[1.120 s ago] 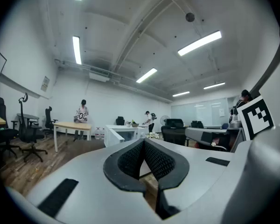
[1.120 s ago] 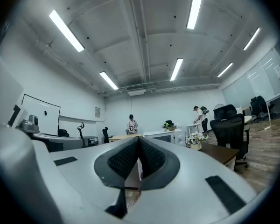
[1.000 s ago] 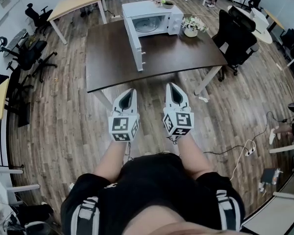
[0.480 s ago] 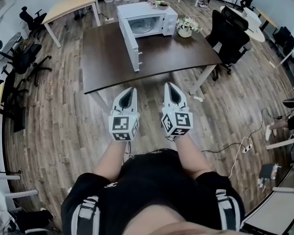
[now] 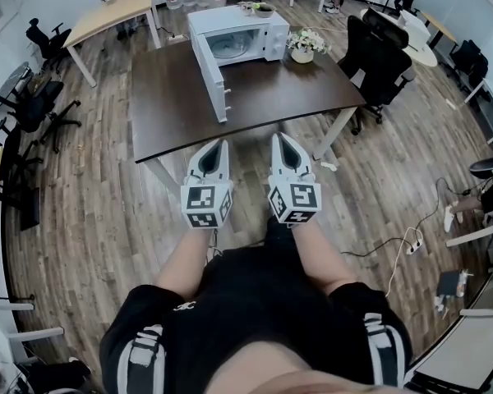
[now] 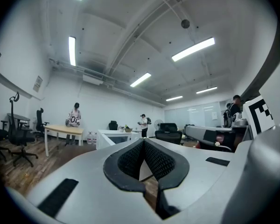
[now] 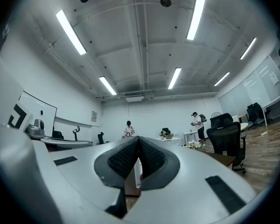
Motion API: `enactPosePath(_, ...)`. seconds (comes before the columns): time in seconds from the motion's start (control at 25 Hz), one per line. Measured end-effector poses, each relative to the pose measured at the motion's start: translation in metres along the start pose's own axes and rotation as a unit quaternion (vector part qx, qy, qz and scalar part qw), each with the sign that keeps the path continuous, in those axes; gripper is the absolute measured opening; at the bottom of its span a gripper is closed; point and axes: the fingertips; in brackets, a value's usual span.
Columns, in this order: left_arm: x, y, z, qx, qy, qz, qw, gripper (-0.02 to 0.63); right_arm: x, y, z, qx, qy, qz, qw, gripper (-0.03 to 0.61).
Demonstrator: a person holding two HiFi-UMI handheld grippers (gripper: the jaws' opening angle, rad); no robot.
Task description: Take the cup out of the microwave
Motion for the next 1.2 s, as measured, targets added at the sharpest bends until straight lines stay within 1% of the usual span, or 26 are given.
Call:
enactPosePath(0.2,0.001,-0.036,-0.004,-0.004,-0.018,0.005,0.9998,0.002,-0.006,-0.029,0.029,0.000,-0.012,0.004,1.000,-0.001)
enactPosePath(0.32,0.000,-0.064,-0.005,-0.003,-0.027,0.009,0.9996,0.002,-0.011,-0.052,0.043,0.009,-0.007,0.006,1.000,-0.001)
enactPosePath(0.44,0.000,-0.104,-0.004,-0.003,-0.033,0.016,0.9993,0.002,-0.021,-0.088,0.062,0.023,-0.002,0.007,1.000,0.000)
enactPosePath(0.56,-0.007,-0.152,-0.011,0.004,-0.031,0.014,0.9994,0.002,-0.036,-0.137,0.085,0.038,-0.002,0.000,0.999,-0.001)
enactPosePath(0.8,-0.021,-0.269,-0.033,0.029,-0.002,-0.011,0.9995,0.002,-0.059,-0.245,0.148,0.064,-0.016,-0.021,0.998,0.000)
enactPosePath(1.04,-0.019,-0.388,-0.054,0.060,-0.007,-0.026,0.9978,0.002,-0.073,-0.350,0.219,0.086,-0.030,-0.033,0.995,0.000)
enactPosePath(1.2,-0.016,-0.448,-0.073,0.093,-0.007,-0.033,0.9951,0.002,-0.085,-0.410,0.252,0.107,-0.043,-0.043,0.992,-0.001)
Point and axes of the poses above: the fingertips, and each gripper's own axes: y backward along the fingers, z to its right, x out of its top, and after that the axes turned 2 degrees about x, right-handed
